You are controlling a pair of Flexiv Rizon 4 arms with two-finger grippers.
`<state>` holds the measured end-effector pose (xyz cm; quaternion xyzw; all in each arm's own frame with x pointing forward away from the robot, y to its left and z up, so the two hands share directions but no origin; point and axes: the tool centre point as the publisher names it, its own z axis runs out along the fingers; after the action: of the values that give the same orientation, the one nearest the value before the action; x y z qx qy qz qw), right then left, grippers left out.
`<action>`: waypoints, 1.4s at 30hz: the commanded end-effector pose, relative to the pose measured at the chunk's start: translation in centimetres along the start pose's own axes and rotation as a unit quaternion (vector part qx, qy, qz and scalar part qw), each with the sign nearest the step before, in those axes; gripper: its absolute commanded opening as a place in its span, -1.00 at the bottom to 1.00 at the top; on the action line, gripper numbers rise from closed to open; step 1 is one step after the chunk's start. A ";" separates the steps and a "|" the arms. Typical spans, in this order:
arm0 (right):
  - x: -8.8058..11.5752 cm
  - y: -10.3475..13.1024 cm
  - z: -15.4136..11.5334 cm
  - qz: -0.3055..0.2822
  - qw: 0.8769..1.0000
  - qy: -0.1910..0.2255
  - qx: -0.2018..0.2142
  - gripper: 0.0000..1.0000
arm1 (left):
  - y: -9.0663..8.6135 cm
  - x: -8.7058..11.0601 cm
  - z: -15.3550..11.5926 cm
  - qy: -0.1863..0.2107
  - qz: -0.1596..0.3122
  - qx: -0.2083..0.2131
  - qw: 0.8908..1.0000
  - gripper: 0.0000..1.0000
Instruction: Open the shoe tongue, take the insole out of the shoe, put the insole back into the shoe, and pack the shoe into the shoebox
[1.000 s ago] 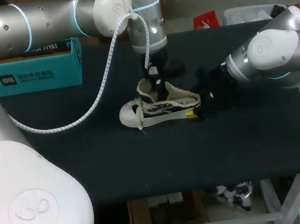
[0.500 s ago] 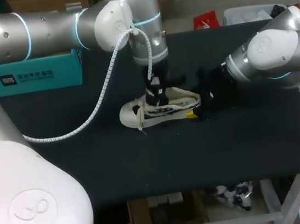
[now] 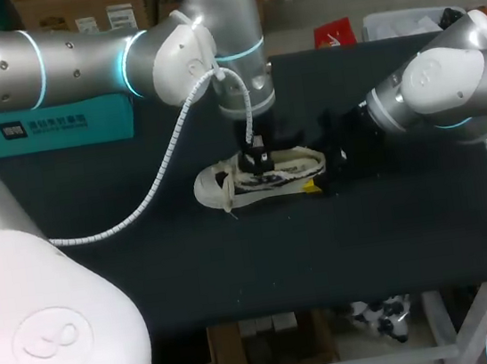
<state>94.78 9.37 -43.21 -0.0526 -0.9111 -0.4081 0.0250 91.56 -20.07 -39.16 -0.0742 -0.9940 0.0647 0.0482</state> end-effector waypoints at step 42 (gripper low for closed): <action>-0.3 -0.6 0.9 0.001 1.000 -0.001 -0.001 -1.00 | -0.3 -9.4 7.5 -0.111 0.020 -0.041 0.993 -0.21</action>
<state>95.10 9.22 -43.24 -0.0551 -0.9110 -0.4081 0.0233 96.52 -20.97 -39.80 -0.0889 -0.9930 0.0373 -0.0685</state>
